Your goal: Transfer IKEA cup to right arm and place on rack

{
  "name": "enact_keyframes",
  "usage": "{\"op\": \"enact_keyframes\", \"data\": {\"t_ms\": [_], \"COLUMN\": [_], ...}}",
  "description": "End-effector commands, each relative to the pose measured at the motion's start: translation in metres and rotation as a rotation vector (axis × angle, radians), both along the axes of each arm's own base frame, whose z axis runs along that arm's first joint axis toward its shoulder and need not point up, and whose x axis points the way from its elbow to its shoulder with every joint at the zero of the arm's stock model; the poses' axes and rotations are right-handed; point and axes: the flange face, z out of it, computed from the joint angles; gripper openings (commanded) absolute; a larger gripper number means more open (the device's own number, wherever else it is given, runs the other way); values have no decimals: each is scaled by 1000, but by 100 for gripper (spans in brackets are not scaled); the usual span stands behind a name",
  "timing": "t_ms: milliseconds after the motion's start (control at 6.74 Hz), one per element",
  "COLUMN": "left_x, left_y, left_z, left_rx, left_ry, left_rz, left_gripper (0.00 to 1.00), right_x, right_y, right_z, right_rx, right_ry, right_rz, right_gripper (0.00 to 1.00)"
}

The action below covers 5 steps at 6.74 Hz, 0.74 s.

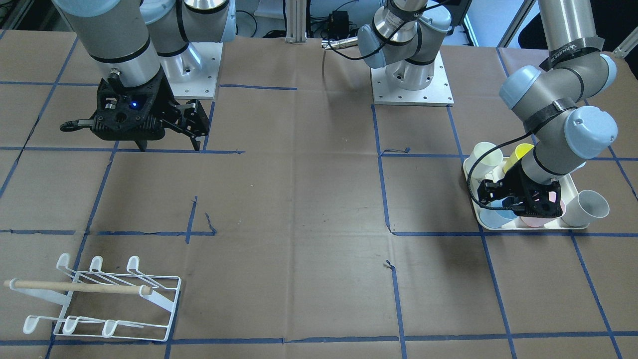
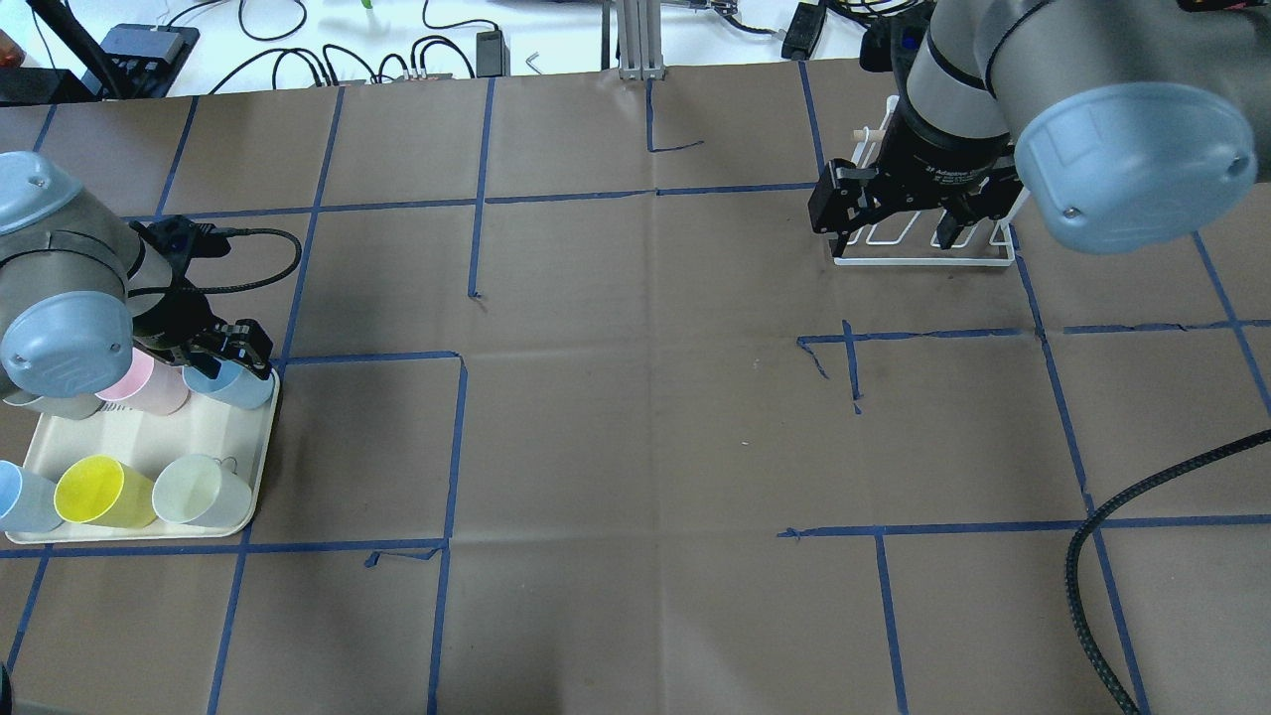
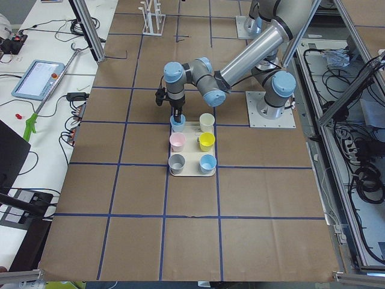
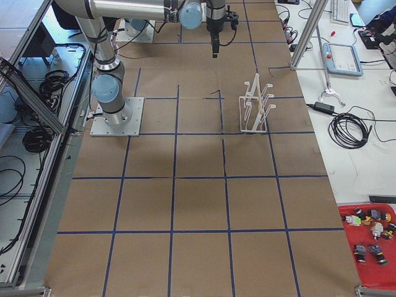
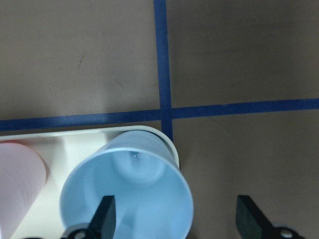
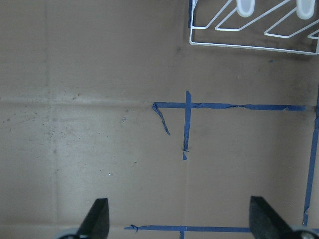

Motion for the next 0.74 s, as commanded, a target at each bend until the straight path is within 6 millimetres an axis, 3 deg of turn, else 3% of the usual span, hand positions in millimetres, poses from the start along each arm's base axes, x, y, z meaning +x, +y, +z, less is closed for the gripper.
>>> {"op": "enact_keyframes", "data": {"t_ms": [0,148,297,594], "left_x": [1,2,4,5], "left_y": [-1,-2,-5,-18], "left_z": [1,5,21,71], "left_rx": [0,-9,-34,-83], "left_ry": [-2,-8,-20,-42], "left_rz": [-1,-3,-1,1], "left_gripper": [0,0,0,0], "right_x": [0,0,0,0], "right_y": [0,0,0,0], "right_z": [0,0,0,1], "right_rx": [0,0,0,-2], "right_ry": [0,0,0,0], "right_rz": [1,1,1,1], "right_gripper": [100,100,100,100]}}
